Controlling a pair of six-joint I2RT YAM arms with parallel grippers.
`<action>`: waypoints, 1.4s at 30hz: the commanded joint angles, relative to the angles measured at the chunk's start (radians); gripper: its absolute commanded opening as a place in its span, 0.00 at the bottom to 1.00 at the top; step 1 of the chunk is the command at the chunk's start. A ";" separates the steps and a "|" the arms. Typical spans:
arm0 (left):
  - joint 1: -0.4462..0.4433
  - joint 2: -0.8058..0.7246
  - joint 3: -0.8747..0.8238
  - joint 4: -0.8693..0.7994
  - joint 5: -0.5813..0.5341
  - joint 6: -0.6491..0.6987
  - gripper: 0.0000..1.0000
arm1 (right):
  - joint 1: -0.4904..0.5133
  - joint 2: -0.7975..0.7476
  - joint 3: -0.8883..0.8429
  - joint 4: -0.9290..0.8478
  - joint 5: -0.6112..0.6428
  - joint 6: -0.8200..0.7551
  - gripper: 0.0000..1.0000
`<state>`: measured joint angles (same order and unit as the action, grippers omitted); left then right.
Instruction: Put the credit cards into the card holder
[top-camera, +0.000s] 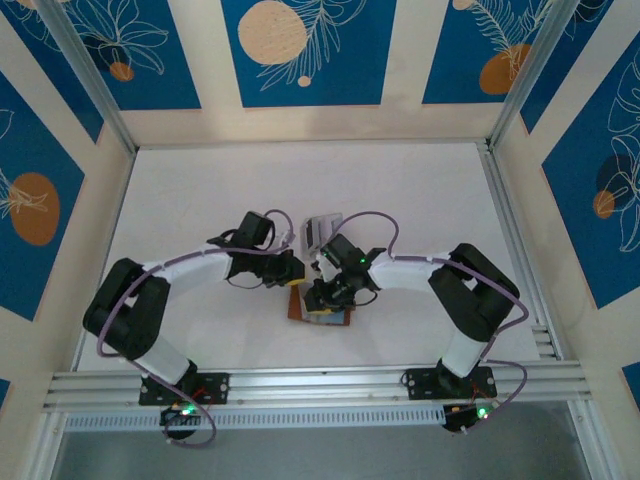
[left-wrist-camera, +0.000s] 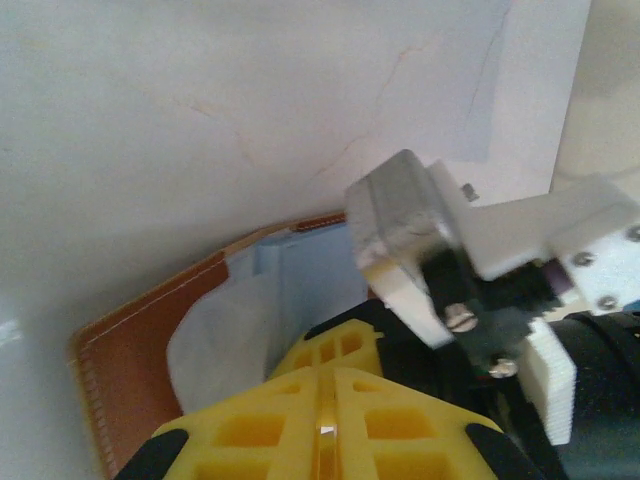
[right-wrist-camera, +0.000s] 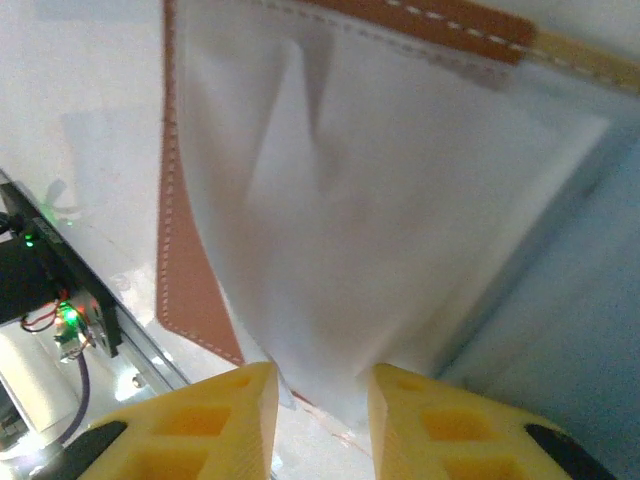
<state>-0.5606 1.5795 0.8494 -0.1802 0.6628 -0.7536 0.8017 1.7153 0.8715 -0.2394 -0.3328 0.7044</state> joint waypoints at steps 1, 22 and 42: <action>-0.030 0.037 0.040 -0.016 0.020 0.002 0.11 | 0.012 0.032 0.025 -0.035 -0.008 -0.032 0.45; -0.052 0.163 -0.013 -0.026 0.000 0.053 0.09 | 0.015 0.006 0.024 -0.035 -0.063 -0.091 0.69; -0.054 0.087 -0.063 -0.113 -0.106 0.145 0.09 | -0.053 -0.007 0.036 -0.059 -0.101 -0.090 0.67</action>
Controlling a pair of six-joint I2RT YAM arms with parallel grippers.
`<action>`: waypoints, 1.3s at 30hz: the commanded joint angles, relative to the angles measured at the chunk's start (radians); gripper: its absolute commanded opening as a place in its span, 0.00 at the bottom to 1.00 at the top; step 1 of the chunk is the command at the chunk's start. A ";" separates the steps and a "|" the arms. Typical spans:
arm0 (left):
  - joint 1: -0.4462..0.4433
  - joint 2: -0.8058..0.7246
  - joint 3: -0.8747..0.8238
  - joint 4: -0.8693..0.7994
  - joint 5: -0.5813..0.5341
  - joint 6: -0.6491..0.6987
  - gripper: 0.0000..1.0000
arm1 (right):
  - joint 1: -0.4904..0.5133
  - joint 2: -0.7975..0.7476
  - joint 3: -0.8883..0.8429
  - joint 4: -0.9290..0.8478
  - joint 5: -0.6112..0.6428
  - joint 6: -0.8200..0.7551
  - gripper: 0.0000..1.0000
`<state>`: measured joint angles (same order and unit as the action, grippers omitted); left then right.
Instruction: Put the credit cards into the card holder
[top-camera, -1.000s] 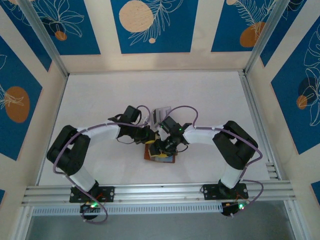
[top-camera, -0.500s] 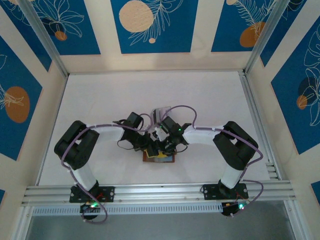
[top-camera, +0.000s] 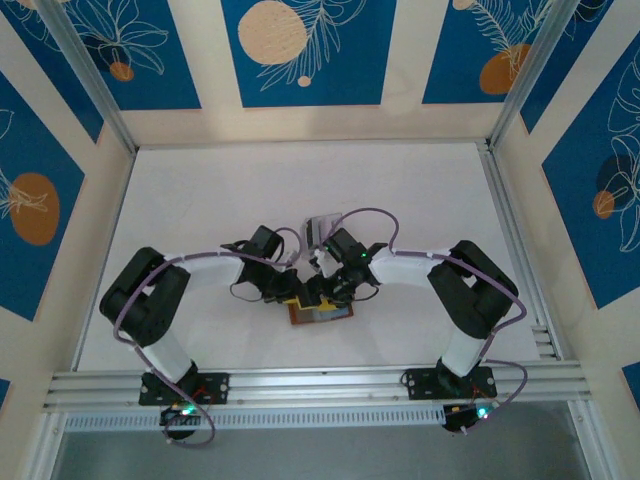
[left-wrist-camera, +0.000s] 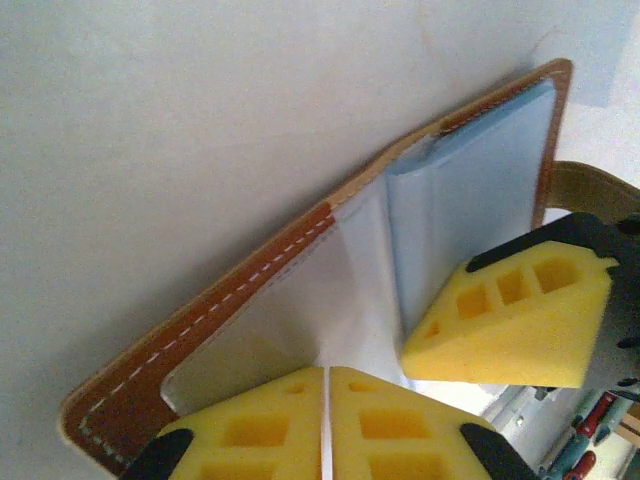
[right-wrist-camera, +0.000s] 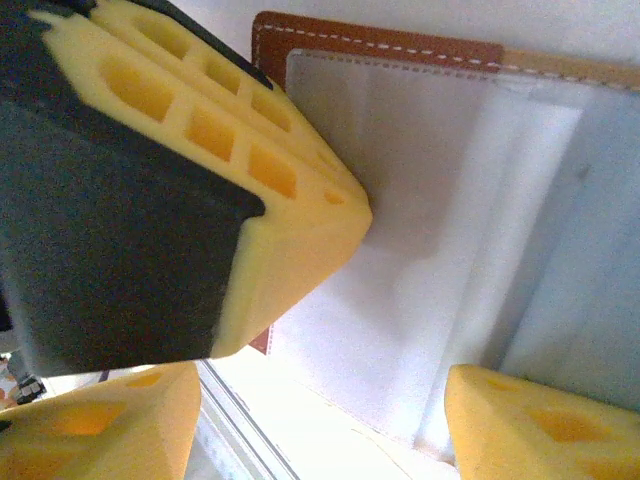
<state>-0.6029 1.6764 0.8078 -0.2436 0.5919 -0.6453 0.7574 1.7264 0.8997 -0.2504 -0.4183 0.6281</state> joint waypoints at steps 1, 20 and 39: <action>-0.011 -0.007 -0.025 -0.049 -0.042 0.040 0.09 | -0.011 -0.028 0.014 -0.056 -0.015 -0.013 0.67; -0.019 -0.049 -0.073 -0.028 -0.070 0.049 0.10 | -0.328 -0.028 0.500 -0.535 0.461 -0.241 0.46; -0.027 -0.049 -0.064 -0.026 -0.065 0.032 0.10 | -0.320 0.233 0.673 -0.521 0.322 -0.272 0.43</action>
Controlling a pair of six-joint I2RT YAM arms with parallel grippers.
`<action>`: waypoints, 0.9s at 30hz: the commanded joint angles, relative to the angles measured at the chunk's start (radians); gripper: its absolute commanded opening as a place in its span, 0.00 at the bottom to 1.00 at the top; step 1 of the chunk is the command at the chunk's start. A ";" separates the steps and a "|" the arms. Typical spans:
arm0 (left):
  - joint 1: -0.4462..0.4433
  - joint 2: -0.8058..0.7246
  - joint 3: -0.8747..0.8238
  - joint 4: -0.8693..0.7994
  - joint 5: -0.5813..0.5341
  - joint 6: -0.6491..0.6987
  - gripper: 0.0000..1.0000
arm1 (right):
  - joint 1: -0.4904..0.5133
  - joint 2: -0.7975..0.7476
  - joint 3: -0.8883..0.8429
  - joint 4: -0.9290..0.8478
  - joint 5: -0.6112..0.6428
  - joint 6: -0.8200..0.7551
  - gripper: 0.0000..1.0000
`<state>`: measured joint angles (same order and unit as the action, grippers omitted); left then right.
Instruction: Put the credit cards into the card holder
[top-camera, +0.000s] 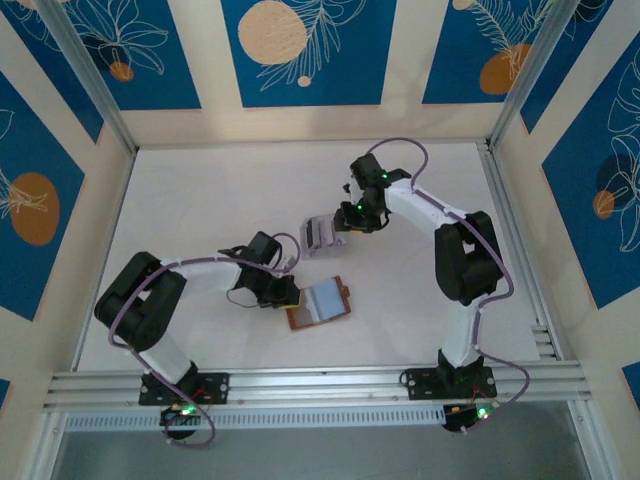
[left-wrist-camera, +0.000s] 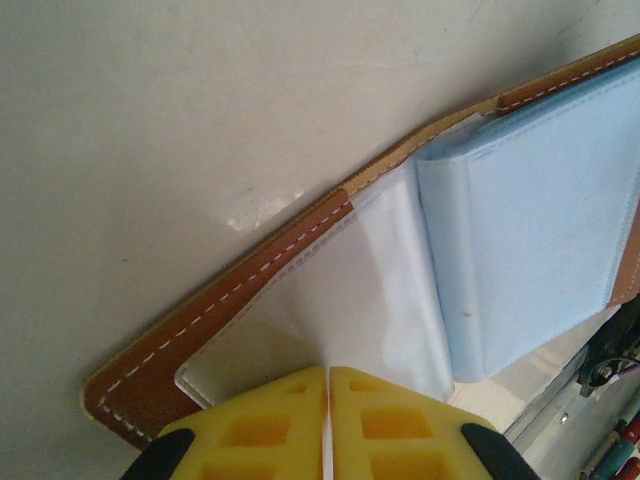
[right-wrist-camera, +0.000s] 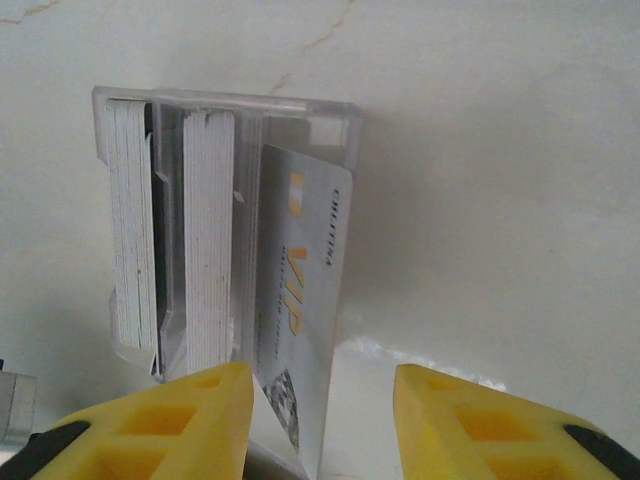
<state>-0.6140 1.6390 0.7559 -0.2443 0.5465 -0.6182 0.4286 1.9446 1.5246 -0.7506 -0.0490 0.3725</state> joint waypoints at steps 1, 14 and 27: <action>-0.016 -0.013 -0.012 -0.025 -0.020 0.002 0.10 | 0.011 0.019 0.053 -0.019 -0.044 -0.018 0.43; -0.017 -0.022 -0.009 -0.025 -0.017 -0.006 0.10 | 0.021 0.031 0.082 -0.045 0.000 -0.021 0.41; -0.017 -0.015 -0.007 -0.020 -0.015 -0.011 0.10 | 0.039 0.083 0.118 -0.053 -0.020 -0.023 0.40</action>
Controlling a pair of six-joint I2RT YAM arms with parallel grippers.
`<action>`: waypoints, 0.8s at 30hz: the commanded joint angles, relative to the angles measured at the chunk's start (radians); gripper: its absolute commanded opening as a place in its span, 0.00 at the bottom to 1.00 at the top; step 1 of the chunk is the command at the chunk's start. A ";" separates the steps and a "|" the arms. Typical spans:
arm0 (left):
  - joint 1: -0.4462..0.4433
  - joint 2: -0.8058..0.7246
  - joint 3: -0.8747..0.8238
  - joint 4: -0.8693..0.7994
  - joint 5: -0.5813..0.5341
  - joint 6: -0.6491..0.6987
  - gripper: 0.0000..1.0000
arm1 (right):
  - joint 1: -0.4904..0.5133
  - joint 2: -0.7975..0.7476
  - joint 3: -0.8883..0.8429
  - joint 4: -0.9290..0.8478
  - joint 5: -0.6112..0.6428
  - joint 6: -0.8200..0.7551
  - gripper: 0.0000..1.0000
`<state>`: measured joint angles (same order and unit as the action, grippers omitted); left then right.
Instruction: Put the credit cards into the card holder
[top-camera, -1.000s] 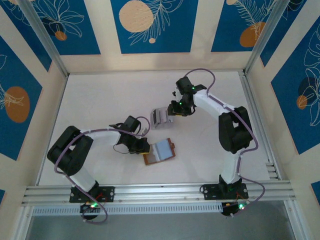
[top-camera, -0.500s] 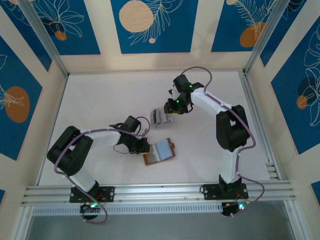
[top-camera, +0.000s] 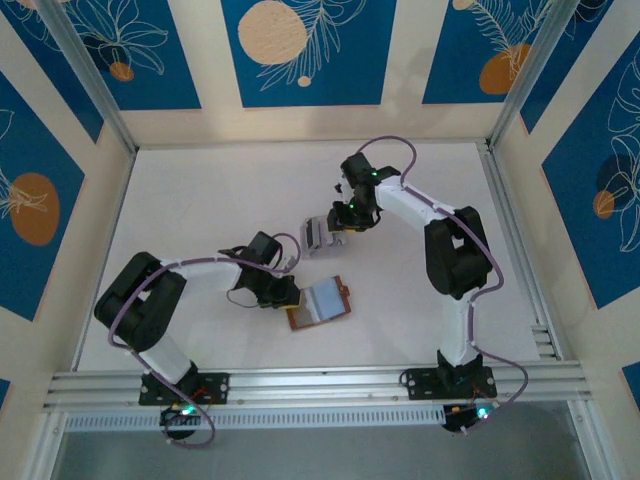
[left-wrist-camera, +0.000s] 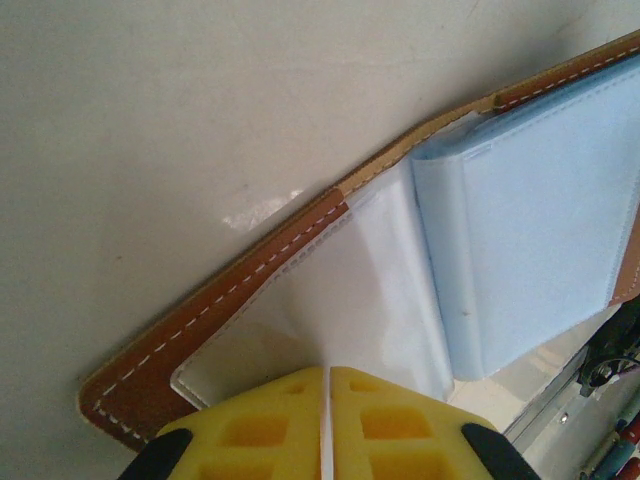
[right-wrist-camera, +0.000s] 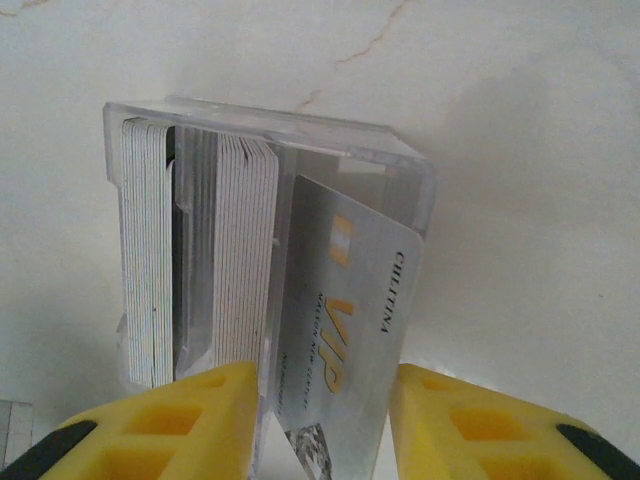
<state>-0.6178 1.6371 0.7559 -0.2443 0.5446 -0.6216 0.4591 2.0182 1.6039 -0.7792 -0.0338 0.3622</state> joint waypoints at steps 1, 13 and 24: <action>-0.013 -0.014 -0.009 -0.021 -0.015 -0.007 0.10 | 0.011 0.006 0.041 -0.023 -0.036 -0.013 0.39; -0.014 -0.006 -0.017 -0.008 -0.013 -0.012 0.10 | 0.052 -0.008 0.083 -0.082 0.062 -0.025 0.38; -0.014 -0.012 -0.023 -0.005 -0.014 -0.013 0.10 | 0.052 0.038 0.125 -0.079 -0.008 -0.020 0.32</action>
<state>-0.6178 1.6371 0.7532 -0.2420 0.5446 -0.6292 0.5140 2.0254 1.6848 -0.8356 0.0071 0.3504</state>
